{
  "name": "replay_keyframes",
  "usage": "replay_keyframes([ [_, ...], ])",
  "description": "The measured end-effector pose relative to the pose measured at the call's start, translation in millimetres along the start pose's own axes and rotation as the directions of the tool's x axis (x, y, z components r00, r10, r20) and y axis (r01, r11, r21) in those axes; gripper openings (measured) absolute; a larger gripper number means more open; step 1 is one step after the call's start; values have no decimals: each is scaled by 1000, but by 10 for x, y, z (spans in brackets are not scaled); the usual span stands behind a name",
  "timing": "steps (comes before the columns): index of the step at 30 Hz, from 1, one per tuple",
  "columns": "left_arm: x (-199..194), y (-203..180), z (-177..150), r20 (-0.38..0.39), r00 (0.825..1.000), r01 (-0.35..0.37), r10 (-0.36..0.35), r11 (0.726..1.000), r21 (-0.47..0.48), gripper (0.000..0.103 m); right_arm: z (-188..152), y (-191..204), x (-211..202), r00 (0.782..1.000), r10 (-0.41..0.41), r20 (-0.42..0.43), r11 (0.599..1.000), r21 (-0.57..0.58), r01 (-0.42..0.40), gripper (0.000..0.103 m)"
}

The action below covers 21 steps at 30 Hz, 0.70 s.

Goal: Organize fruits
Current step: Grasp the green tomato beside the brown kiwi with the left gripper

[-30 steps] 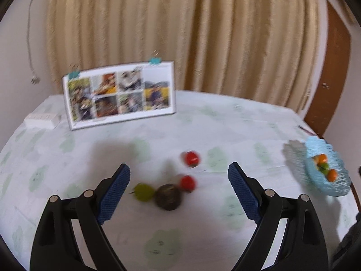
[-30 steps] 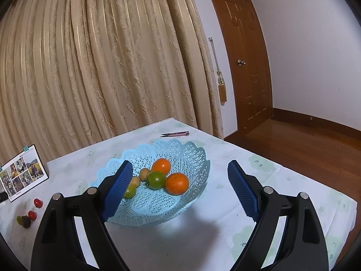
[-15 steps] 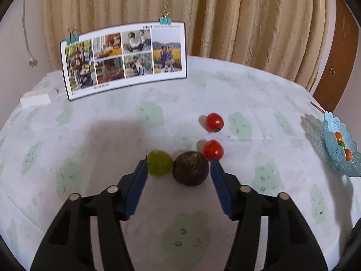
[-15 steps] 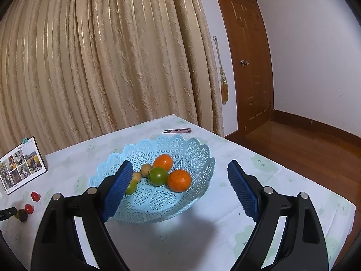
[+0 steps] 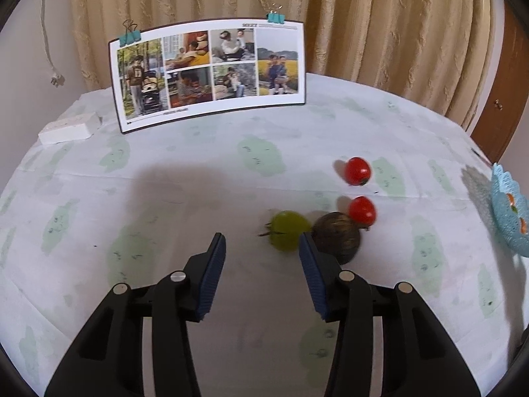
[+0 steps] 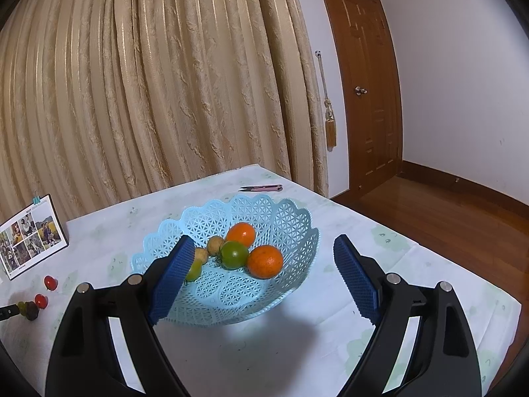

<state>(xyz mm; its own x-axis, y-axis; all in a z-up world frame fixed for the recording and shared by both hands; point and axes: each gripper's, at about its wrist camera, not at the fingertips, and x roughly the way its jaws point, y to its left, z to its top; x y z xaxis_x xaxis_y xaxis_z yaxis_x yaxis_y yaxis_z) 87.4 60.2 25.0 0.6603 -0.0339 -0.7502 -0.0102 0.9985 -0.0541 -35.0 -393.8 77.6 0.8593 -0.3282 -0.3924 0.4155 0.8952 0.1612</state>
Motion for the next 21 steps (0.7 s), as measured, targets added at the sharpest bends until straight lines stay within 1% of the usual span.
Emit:
replay_keyframes([
  [3,28,34,4,-10,1000,10,-10,1000,-4,47,1,11,-10,1000,-2,-1,1000,-8,2,87],
  [8,120,-46,25,-30,999,28,-27,999,25,47,-6,34,3,1000,-8,-4,1000,-20,8,87],
  [12,185,-101,80,-32,999,31,-30,998,46,45,-12,55,17,1000,-12,-8,1000,-28,12,87],
  [17,294,-122,158,-47,997,69,-67,996,55,38,-25,105,25,1000,-16,-10,998,-52,16,87],
  [19,352,-112,183,-56,995,87,-84,995,42,30,-30,126,31,1000,-20,-10,998,-63,19,87],
  [21,362,-104,188,-52,994,93,-91,995,33,30,-38,148,44,1000,-24,-11,997,-75,23,87],
])
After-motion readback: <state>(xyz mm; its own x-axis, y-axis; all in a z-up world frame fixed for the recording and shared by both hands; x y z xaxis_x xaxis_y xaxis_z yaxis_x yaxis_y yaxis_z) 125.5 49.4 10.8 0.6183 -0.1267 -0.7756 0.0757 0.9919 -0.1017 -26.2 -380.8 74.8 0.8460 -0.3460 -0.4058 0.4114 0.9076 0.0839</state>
